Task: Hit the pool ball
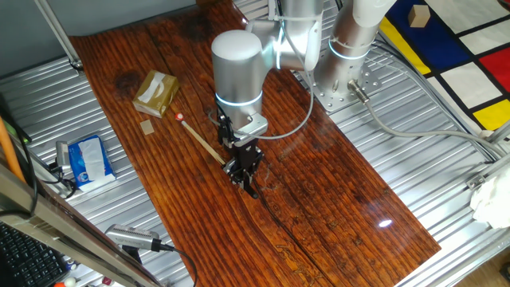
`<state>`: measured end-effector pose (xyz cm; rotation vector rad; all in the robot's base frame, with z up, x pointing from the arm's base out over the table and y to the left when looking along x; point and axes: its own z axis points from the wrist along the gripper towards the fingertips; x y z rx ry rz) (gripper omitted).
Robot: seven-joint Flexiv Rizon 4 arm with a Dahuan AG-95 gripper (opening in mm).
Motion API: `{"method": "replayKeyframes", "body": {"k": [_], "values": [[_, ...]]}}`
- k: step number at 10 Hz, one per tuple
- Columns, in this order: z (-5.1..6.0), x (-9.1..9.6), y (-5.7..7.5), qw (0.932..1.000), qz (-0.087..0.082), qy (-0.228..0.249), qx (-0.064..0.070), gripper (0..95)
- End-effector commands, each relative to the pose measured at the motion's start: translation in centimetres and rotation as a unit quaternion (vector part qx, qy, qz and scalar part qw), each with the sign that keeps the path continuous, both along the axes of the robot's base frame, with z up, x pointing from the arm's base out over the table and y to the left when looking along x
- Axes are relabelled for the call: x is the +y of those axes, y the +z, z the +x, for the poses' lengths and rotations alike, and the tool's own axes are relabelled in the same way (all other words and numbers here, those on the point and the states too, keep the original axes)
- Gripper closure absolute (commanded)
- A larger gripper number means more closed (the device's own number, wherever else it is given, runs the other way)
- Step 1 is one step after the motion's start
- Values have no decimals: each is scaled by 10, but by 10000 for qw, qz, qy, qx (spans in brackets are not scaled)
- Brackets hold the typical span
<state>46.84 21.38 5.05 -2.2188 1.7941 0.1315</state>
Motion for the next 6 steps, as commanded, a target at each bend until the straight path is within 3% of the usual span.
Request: {"method": "replayKeyframes", "body": {"k": [1, 6], "values": [[2, 2, -3, 10000, -3, -70, -24, 950], [2, 2, -2, 10000, -17, -92, -13, 950]]}}
